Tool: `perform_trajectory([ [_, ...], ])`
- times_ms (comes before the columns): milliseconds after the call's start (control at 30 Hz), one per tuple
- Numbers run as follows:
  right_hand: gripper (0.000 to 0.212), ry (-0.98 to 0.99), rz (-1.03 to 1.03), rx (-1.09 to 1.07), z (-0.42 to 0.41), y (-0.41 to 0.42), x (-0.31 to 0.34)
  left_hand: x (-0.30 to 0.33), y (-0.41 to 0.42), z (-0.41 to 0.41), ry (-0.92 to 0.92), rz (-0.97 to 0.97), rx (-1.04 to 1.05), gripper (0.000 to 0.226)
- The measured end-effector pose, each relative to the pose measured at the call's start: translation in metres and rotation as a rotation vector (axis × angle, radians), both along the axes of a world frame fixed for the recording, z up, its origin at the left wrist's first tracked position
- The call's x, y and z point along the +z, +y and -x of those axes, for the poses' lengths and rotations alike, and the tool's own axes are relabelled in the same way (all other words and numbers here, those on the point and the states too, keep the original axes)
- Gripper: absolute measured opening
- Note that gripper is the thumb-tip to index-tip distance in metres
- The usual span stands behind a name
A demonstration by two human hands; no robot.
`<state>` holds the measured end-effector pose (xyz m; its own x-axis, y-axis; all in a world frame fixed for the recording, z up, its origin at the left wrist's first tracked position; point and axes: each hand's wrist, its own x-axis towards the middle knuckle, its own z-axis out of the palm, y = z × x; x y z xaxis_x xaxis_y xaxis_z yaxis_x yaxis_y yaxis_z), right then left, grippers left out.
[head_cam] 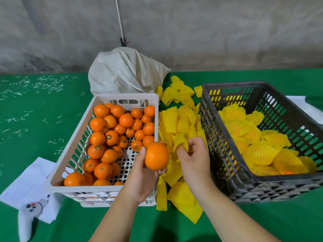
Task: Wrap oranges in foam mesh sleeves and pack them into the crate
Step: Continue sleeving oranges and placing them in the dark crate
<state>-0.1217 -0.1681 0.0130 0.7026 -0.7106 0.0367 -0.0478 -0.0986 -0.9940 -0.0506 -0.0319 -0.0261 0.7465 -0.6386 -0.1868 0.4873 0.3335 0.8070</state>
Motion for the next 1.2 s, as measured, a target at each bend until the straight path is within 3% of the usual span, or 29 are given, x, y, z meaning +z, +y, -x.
perform_trajectory([
  [67, 0.020, 0.023, 0.132, 0.027, -0.005, 0.002, -0.001, -0.001, 0.002, 0.000, -0.047, 0.013, -0.080, 0.074],
  [233, 0.019, 0.071, 0.129, 0.060, -0.009, -0.002, -0.007, -0.001, 0.006, -0.001, 0.023, -0.039, -0.139, 0.111],
  [400, 0.009, 0.069, 0.092, 0.065, 0.005, -0.009, -0.005, 0.007, -0.008, 0.005, -0.068, -0.076, 0.049, 0.099],
  [533, 0.008, 0.016, 0.243, 0.185, 0.018, 0.002, -0.001, 0.001, -0.012, 0.001, -0.023, -0.004, 0.129, 0.100],
  [633, 0.015, -0.010, 0.330, 0.174, 0.021, 0.008, -0.002, -0.005, -0.009, 0.001, -0.104, 0.005, 0.038, 0.084],
  [800, 0.018, 0.007, 0.408, 0.127, 0.023, 0.004, -0.001, -0.013, 0.001, -0.001, -0.189, -0.046, -0.097, 0.092],
  [933, 0.019, 0.012, 0.627, 0.057, 0.028, -0.004, 0.004, -0.011, -0.008, 0.008, -0.342, -0.175, 0.047, 0.078],
  [1100, 0.016, -0.122, 0.898, 0.116, 0.028, 0.008, 0.014, -0.010, -0.015, 0.012, -0.311, -0.150, 0.213, 0.068],
  [1200, 0.020, -0.130, 0.848, 0.175, 0.026, 0.014, 0.008, -0.012, -0.010, 0.011, -0.297, -0.114, 0.127, 0.056],
])
